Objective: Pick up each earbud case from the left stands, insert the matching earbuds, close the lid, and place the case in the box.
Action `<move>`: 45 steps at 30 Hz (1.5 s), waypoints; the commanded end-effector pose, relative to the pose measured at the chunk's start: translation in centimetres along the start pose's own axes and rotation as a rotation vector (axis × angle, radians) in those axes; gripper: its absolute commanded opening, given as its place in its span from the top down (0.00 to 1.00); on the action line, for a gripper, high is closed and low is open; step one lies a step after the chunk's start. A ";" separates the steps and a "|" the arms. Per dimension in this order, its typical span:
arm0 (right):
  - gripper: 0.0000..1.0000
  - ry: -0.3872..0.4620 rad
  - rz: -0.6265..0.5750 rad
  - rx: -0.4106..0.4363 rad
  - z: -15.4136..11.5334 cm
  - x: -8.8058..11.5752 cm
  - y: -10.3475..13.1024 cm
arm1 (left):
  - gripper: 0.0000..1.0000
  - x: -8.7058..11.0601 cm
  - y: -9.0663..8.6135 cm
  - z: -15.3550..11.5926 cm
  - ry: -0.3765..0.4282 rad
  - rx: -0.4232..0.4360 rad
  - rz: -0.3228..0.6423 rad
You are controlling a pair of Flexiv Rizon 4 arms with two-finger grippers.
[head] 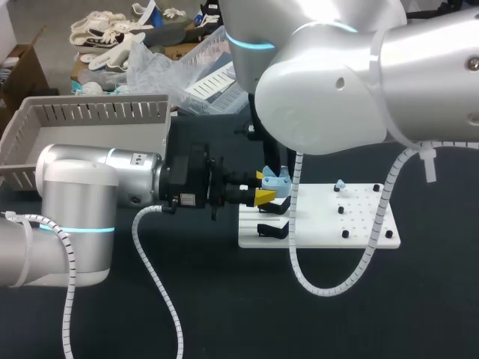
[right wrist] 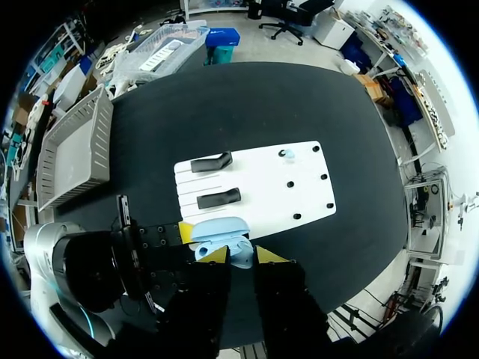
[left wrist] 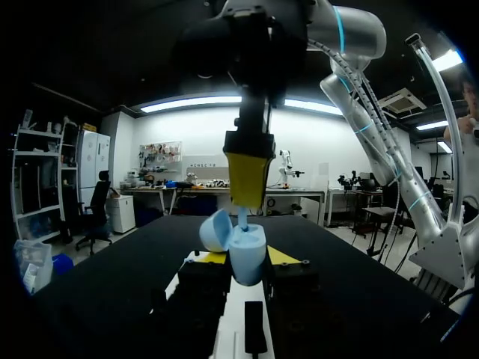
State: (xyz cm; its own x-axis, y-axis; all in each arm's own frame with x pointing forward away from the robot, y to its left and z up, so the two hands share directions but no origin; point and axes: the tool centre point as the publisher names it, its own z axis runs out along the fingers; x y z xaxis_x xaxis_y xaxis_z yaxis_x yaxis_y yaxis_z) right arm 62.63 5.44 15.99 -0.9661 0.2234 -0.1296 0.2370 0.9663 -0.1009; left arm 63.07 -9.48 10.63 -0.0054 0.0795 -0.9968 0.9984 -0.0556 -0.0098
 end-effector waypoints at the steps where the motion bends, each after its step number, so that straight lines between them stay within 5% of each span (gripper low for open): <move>1: 1.00 -0.003 0.001 -0.003 0.0 0.2 -0.1 | 1.00 0.0 0.0 0.1 0.000 -0.001 0.000; 34: 1.00 0.024 0.008 0.021 1.1 -0.3 0.2 | 1.00 0.0 0.0 0.1 0.000 -0.001 0.000; 39: 0.65 0.029 0.004 0.024 1.2 -0.2 0.3 | 1.00 0.0 0.0 0.1 0.000 -0.001 0.000; 45: 0.64 0.020 0.005 0.018 0.8 -0.1 0.2 | 1.00 0.0 0.0 0.1 0.000 -0.001 0.000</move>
State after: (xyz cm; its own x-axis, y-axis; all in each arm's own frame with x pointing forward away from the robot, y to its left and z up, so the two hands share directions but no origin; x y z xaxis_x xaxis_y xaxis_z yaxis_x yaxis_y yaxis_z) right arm 62.94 5.50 14.95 -0.9674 0.2293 -0.1072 0.2413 0.9634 -0.1171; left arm 63.06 -9.54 10.63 -0.0054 0.0792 -0.9968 0.9984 -0.0563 -0.0098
